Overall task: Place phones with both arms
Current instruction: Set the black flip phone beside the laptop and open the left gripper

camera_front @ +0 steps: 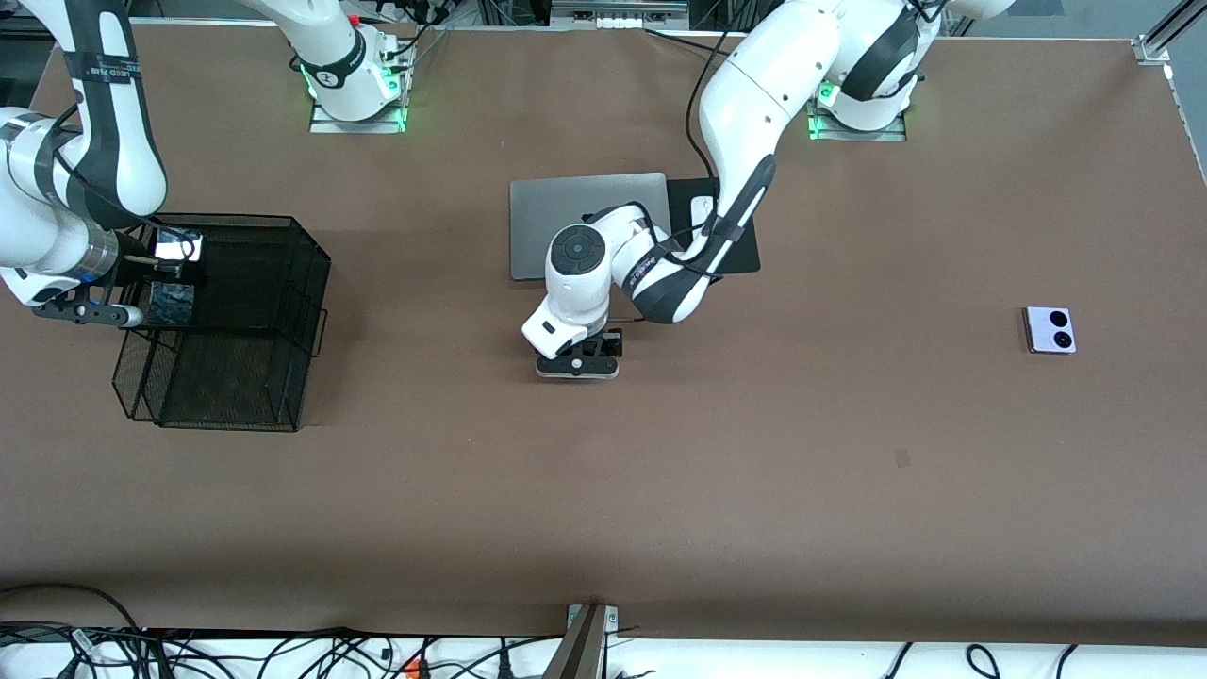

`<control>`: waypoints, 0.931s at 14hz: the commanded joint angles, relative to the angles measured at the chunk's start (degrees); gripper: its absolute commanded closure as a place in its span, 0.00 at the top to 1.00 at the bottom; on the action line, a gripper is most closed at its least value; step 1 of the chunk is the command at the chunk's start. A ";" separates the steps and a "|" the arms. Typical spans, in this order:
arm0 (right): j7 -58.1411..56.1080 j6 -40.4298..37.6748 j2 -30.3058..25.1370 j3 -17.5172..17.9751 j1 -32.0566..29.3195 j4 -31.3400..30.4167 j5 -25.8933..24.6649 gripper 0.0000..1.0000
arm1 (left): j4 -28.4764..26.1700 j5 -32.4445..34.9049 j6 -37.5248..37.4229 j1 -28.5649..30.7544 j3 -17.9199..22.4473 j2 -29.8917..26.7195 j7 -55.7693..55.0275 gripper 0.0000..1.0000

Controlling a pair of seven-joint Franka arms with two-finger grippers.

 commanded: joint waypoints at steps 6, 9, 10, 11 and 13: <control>-1.28 0.00 0.16 -0.24 -0.14 1.45 1.34 0.99 | 1.83 -0.43 -9.71 2.56 0.45 -3.58 3.99 1.00; -1.02 -0.79 -0.10 0.02 0.48 3.46 1.34 0.99 | -0.27 -0.53 -14.02 5.55 0.44 -6.57 7.43 1.00; -0.76 -2.01 -0.28 0.37 0.74 4.77 1.34 0.99 | -3.33 -0.35 -15.34 7.48 0.44 -8.93 9.87 1.00; -0.41 -4.63 -0.28 0.46 1.00 6.53 1.43 0.99 | -6.75 -0.43 -15.44 9.41 0.36 -11.48 13.29 1.00; 0.38 -9.73 -0.19 0.90 2.67 10.30 4.05 0.99 | -11.77 -0.43 -15.70 13.54 0.44 -15.71 18.39 1.00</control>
